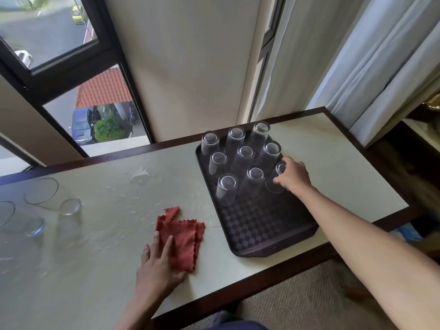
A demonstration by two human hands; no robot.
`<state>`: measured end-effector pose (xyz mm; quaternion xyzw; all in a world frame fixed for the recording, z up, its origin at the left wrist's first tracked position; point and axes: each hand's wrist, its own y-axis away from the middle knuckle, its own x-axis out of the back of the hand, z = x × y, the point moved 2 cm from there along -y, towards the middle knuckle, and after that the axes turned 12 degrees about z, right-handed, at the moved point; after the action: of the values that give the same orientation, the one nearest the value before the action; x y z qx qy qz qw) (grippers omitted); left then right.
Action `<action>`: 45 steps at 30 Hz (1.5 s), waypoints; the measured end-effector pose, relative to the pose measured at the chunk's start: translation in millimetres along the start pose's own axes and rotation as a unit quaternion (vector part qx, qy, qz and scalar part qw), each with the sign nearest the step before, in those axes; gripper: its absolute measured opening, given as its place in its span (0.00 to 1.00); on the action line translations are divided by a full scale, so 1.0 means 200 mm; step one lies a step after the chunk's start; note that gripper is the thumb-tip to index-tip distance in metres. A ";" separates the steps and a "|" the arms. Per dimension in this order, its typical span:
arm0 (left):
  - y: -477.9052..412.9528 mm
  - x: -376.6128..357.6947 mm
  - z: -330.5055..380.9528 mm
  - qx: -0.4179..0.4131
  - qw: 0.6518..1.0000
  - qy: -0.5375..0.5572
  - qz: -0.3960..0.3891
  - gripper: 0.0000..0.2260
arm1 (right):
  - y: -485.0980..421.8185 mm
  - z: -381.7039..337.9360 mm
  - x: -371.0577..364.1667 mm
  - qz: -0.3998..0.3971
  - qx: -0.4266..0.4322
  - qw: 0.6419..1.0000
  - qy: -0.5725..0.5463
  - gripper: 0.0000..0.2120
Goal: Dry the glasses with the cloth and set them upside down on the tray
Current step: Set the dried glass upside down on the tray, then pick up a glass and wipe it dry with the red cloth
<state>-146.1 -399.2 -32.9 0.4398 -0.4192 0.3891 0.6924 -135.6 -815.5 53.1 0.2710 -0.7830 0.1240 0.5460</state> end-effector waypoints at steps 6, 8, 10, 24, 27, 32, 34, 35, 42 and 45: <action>0.00 -0.02 -0.01 0.003 1.000 0.013 0.013 0.49 | 0.29 0.05 -0.05 0.095 -0.047 0.990 -0.088 0.43; 0.01 -0.02 -0.01 0.002 1.000 0.022 0.021 0.49 | 0.48 0.07 -0.09 0.152 -0.046 0.980 -0.123 0.34; 0.02 -0.01 -0.01 0.001 0.999 0.027 0.025 0.48 | 0.69 0.06 -0.16 0.182 -0.022 0.970 -0.159 0.23; 0.27 0.04 -0.35 0.045 0.992 0.056 0.105 0.32 | 1.39 -0.52 -0.82 -0.055 0.412 0.909 0.017 0.42; 0.34 0.02 -0.50 0.111 0.988 0.025 0.102 0.33 | 1.40 -0.53 -0.95 -0.069 0.417 0.902 0.086 0.47; 0.41 -0.05 -0.64 0.120 0.985 0.011 0.127 0.31 | 1.38 -0.49 -1.00 -0.032 0.442 0.893 0.071 0.31; 0.42 -0.03 -0.63 0.137 0.981 0.047 0.130 0.31 | 1.37 -0.49 -1.00 0.002 0.456 0.888 0.058 0.25; 0.41 -0.02 -0.63 0.145 0.980 0.065 0.123 0.31 | 1.36 -0.50 -0.98 -0.001 0.458 0.887 0.059 0.24; 0.25 0.14 -0.78 0.266 0.878 0.260 0.300 0.24 | 1.32 -0.68 -0.89 -0.064 0.310 0.943 -0.105 0.27; 0.09 0.30 -0.93 0.334 0.819 0.312 0.347 0.27 | 1.28 -0.84 -0.83 -0.160 0.224 0.930 -0.243 0.15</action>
<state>-97.4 -208.7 -21.9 0.3247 -0.1496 0.8361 0.4161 -104.7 -475.7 -10.8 0.5294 -0.7902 0.1375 0.2765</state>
